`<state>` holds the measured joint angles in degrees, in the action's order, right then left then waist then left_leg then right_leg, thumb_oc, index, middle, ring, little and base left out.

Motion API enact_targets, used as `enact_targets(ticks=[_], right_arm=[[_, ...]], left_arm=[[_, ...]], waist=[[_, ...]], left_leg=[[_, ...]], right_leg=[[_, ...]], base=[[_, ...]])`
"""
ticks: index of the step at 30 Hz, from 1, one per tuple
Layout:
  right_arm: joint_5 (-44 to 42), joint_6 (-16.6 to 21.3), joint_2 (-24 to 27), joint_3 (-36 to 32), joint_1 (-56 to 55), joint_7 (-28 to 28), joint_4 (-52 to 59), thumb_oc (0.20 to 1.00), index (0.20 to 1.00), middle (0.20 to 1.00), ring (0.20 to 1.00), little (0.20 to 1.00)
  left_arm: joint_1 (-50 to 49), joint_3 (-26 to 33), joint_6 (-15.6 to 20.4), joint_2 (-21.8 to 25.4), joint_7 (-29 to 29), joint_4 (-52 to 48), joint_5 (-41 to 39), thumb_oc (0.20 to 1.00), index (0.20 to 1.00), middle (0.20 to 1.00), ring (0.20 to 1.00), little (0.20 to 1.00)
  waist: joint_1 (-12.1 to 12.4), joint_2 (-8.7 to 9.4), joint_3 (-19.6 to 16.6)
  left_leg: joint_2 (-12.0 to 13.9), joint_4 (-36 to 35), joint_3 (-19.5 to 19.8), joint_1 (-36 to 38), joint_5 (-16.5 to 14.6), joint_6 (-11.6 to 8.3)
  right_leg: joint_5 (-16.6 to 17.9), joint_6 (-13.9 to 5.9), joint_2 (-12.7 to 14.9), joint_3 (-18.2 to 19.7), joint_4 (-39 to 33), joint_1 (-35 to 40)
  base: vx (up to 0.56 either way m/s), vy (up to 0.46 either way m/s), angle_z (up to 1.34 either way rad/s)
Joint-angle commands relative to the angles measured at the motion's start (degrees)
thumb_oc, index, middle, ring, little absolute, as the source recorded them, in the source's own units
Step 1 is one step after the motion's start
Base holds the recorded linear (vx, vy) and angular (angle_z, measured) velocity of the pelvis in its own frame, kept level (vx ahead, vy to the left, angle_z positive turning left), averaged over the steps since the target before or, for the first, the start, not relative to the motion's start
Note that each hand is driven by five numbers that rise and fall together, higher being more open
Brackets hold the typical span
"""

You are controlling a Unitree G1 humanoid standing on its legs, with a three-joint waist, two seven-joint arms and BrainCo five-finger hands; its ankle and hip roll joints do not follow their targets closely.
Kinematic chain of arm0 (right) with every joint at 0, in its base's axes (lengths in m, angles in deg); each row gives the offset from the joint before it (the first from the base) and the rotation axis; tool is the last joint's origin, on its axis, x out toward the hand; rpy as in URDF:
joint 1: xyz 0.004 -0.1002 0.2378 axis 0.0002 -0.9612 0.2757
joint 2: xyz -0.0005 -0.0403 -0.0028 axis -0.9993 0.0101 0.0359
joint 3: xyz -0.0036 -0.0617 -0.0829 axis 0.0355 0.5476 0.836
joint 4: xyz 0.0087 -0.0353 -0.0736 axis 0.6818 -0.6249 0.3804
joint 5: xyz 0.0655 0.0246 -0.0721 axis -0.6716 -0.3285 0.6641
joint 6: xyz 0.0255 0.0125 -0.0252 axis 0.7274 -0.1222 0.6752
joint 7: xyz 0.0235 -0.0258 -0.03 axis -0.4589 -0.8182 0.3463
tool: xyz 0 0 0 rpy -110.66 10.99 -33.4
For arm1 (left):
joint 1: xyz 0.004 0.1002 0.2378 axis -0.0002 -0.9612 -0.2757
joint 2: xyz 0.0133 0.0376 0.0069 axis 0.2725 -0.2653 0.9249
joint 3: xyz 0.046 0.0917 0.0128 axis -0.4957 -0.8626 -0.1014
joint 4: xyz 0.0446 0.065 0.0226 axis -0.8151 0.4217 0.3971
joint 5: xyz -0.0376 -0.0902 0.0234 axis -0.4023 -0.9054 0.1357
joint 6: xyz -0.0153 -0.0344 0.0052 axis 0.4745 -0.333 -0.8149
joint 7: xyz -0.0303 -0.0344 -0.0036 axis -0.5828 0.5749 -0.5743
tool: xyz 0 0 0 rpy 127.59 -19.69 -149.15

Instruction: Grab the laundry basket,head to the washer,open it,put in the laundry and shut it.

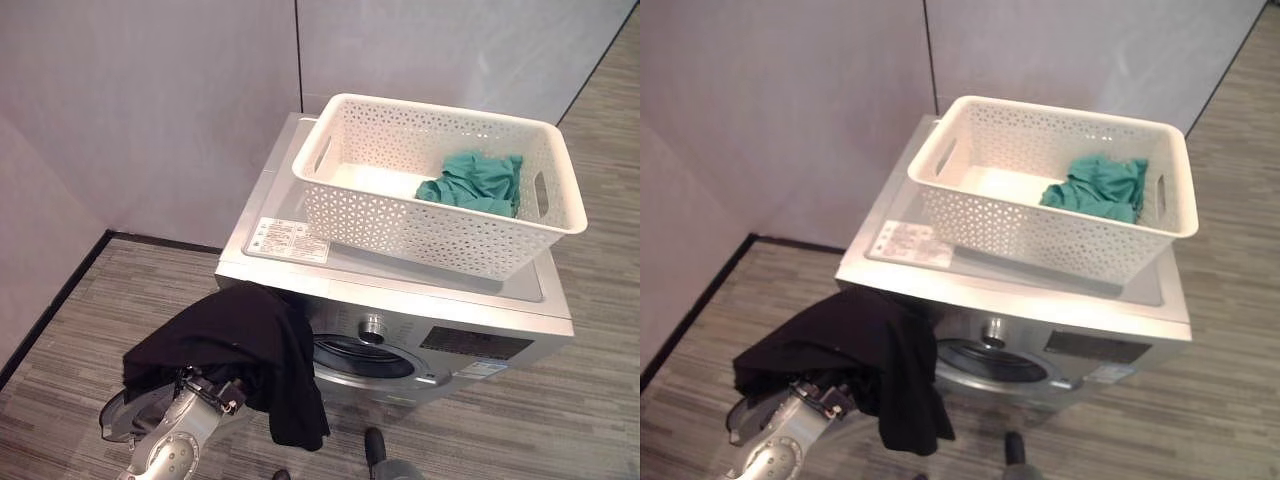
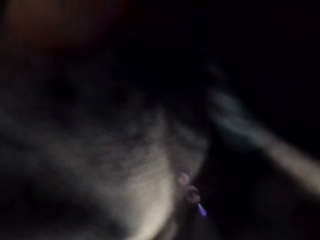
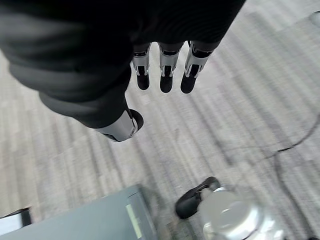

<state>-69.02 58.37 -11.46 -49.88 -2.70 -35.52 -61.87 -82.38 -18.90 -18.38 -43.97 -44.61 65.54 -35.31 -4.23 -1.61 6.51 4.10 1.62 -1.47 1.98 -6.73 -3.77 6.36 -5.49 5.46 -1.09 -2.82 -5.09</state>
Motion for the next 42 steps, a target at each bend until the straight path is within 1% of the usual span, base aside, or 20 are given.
enact_targets(ticks=[1,6,8,10,12,13,14,16,18,19,20,23,28,31,32,34,36,38,41,42], right_arm=[[1.6,0.7,0.9,1.4,2.7,-0.8,-1.2,1.000,1.000,1.000,1.000,1.000],[2.7,0.7,1.5,2.5,3.3,0.2,-1.1,1.000,1.000,1.000,1.000,1.000],[1.6,0.9,1.7,2.6,3.9,0.3,-0.1,1.000,1.000,1.000,1.000,1.000],[1.6,0.9,1.7,2.8,4.0,0.3,0.2,1.000,1.000,1.000,1.000,1.000],[1.1,0.9,2.6,2.7,4.9,0.6,1.2,1.000,1.000,1.000,1.000,1.000],[0.9,1.0,3.0,2.9,5.7,0.5,1.2,1.000,1.000,1.000,1.000,1.000],[1.0,1.2,3.6,3.9,7.2,0.6,2.4,1.000,1.000,1.000,1.000,1.000],[1.3,1.4,3.8,4.6,8.1,0.5,3.0,1.000,1.000,1.000,1.000,1.000],[1.6,1.7,3.7,6.0,9.2,0.5,4.2,1.000,1.000,1.000,1.000,1.000],[1.7,1.9,3.4,6.6,9.4,0.5,5.2,1.000,1.000,1.000,1.000,1.000],[2.1,2.0,3.2,7.3,9.1,0.2,5.3,1.000,1.000,1.000,1.000,1.000],[3.9,2.0,3.1,9.2,8.5,-0.4,5.8,1.000,1.000,1.000,1.000,1.000],[4.5,1.9,3.4,9.1,7.9,-0.5,5.4,1.000,1.000,1.000,1.000,1.000],[6.6,1.9,3.6,9.5,8.1,-0.5,4.7,1.000,1.000,1.000,1.000,1.000],[6.6,1.9,3.6,9.5,8.0,-0.5,4.7,1.000,1.000,1.000,1.000,1.000],[6.9,2.1,3.4,10.3,8.2,-0.8,4.7,1.000,1.000,1.000,1.000,1.000],[7.4,2.2,2.8,11.4,8.4,-1.1,5.2,1.000,1.000,1.000,1.000,1.000],[7.8,2.5,2.5,12.4,8.1,-1.2,5.3,1.000,1.000,1.000,1.000,1.000],[7.6,2.6,2.8,12.6,8.6,-0.9,5.3,1.000,1.000,1.000,1.000,1.000],[7.2,3.2,3.3,13.3,9.3,-0.3,5.8,1.000,1.000,1.000,1.000,1.000]], left_arm=[[3.1,2.3,2.1,-1.1,-1.8,-5.8,0.5,0.200,0.200,0.200,0.200,0.200],[3.5,1.5,2.3,-0.7,-1.5,-5.9,0.0,0.200,0.200,0.200,0.200,0.200],[5.4,0.2,2.7,0.1,-1.5,-5.9,-0.8,0.200,0.200,0.200,0.200,0.200],[6.0,-0.3,2.7,0.6,-1.7,-6.2,-0.7,0.200,0.200,0.200,0.200,0.200],[8.4,-2.5,3.2,2.0,-1.7,-6.5,-0.9,0.200,0.200,0.200,0.200,0.200],[9.4,-3.0,3.3,2.3,-1.7,-6.5,-1.2,0.200,0.200,0.200,0.200,0.200],[10.9,-4.6,3.3,3.5,-1.7,-6.4,-1.3,0.200,0.200,0.200,0.200,0.200],[11.6,-5.1,3.5,3.9,-1.6,-6.1,-1.4,0.200,0.200,0.200,0.200,0.200],[12.7,-5.9,3.8,5.0,-1.6,-5.7,-1.2,0.200,0.200,0.200,0.200,0.200],[13.2,-6.3,3.6,5.5,-1.6,-5.5,-1.3,0.200,0.200,0.200,0.200,0.200],[13.9,-6.5,3.0,5.0,-1.6,-4.9,-1.4,0.200,0.200,0.200,0.200,0.200],[13.2,-7.2,2.2,4.9,-1.7,-5.2,-2.0,0.200,0.200,0.200,0.200,0.200],[12.5,-8.1,1.4,5.6,-1.9,-5.7,-2.5,0.200,0.200,0.200,0.200,0.200],[11.9,-8.6,1.0,7.0,-2.3,-5.7,-2.6,0.200,0.200,0.200,0.200,0.200],[11.9,-8.7,1.0,7.0,-2.3,-5.7,-2.6,0.200,0.200,0.200,0.200,0.200],[11.9,-8.9,0.9,7.0,-2.6,-5.5,-2.6,0.200,0.200,0.200,0.200,0.200],[11.3,-8.7,0.3,7.2,-2.9,-5.7,-2.5,0.200,0.200,0.200,0.200,0.200],[11.3,-9.7,-0.2,6.6,-3.6,-5.5,-2.3,0.200,0.200,0.200,0.200,0.200],[11.7,-11.0,-0.4,6.4,-3.6,-5.5,-2.6,0.200,0.200,0.200,0.200,0.200],[12.0,-12.4,-0.4,6.9,-3.4,-5.6,-2.4,0.200,0.200,0.200,0.200,0.200]], waist=[[-0.2,-0.18,0.5],[0.0,0.44,2.2],[-0.5,0.97,3.8],[-0.6,1.14,4.2],[-1.5,1.47,5.3],[-1.5,1.73,5.7],[-1.8,1.94,6.2],[-1.6,2.17,6.4],[-1.2,2.35,7.1],[-0.5,2.11,7.5],[-0.3,1.84,7.4],[0.2,1.89,7.1],[0.8,2.32,6.1],[1.9,3.40,6.6],[2.0,3.16,6.8],[2.0,4.17,7.3],[2.8,5.40,7.9],[3.3,5.69,9.3],[2.9,5.50,10.0],[2.6,5.48,10.6]], left_leg=[[0.3,5.8,5.3,-2.0,0.5,1.86],[-1.0,11.8,6.6,-6.2,-1.4,2.35],[-2.7,15.3,5.5,-8.7,-4.4,3.09],[-3.3,16.4,4.9,-9.4,-5.4,3.45],[-5.7,17.8,3.4,-10.9,-6.9,4.01],[-6.3,19.6,2.8,-12.7,-7.5,4.40],[-8.0,20.9,0.6,-14.4,-8.6,5.04],[-8.3,21.5,-0.4,-15.2,-9.1,5.35],[-7.5,22.7,-2.8,-16.3,-9.5,5.40],[-6.4,23.2,-3.9,-16.8,-9.4,5.37],[-5.8,22.3,-3.8,-16.7,-8.9,5.75],[-5.0,20.8,-5.0,-16.4,-7.4,6.22],[-3.8,20.1,-5.3,-16.4,-6.9,6.43],[-2.2,21.5,-5.7,-16.8,-7.0,5.93],[-2.0,21.9,-5.6,-16.7,-7.5,5.90],[-1.4,22.6,-4.9,-17.1,-7.3,5.55],[-0.5,23.0,-5.2,-17.8,-6.7,4.98],[0.7,21.2,-3.2,-18.2,-4.3,3.68],[0.9,19.9,-2.0,-18.8,-2.6,2.97],[1.0,17.3,-1.1,-19.6,-0.3,2.43]], right_leg=[[-5.5,-1.48,-0.2,4.8,14.0,-8.4],[-4.5,-1.70,0.3,6.4,13.5,-9.6],[-3.4,-2.41,1.8,6.9,13.8,-10.7],[-2.6,-2.83,2.4,7.2,13.4,-11.1],[1.5,-4.30,4.4,8.3,10.4,-12.3],[2.2,-4.55,5.0,8.5,9.7,-12.9],[5.4,-5.53,7.2,9.0,6.0,-14.1],[6.6,-5.74,7.9,8.6,4.5,-14.7],[8.0,-6.01,8.7,6.0,3.0,-15.9],[6.3,-5.54,8.8,3.1,3.7,-15.5],[4.4,-4.97,8.2,3.0,5.4,-14.5],[2.8,-4.38,7.8,1.2,7.1,-12.5],[4.1,-4.76,9.4,2.5,6.0,-10.9],[6.3,-5.44,12.8,-0.1,6.1,-10.0],[6.1,-5.43,12.5,-0.2,6.2,-9.7],[5.2,-5.46,11.6,1.1,7.1,-10.0],[3.4,-5.61,11.2,-2.3,8.1,-10.4],[-0.6,-4.91,8.8,-3.0,13.2,-12.5],[-1.1,-4.37,8.5,-4.0,13.9,-13.2],[-0.9,-4.01,7.7,-4.7,13.2,-14.5]], base=[[-0.04,0.008,-0.18],[-0.08,0.069,-0.14],[-0.12,0.156,-0.01],[-0.09,0.116,0.00],[-0.18,0.242,-0.02],[-0.25,0.368,-0.07],[-0.18,0.250,-0.31],[-0.12,0.185,-0.51],[-0.14,0.150,-0.58],[-0.19,0.109,-0.90],[-0.14,0.069,-0.88],[-0.09,0.039,-0.43],[-0.06,-0.054,-0.17],[-0.04,-0.134,-0.10],[-0.05,-0.169,-0.16],[-0.04,-0.143,-0.13],[-0.10,-0.210,-0.06],[-0.16,-0.279,-0.08],[-0.12,-0.151,0.18],[-0.09,-0.091,0.21]])
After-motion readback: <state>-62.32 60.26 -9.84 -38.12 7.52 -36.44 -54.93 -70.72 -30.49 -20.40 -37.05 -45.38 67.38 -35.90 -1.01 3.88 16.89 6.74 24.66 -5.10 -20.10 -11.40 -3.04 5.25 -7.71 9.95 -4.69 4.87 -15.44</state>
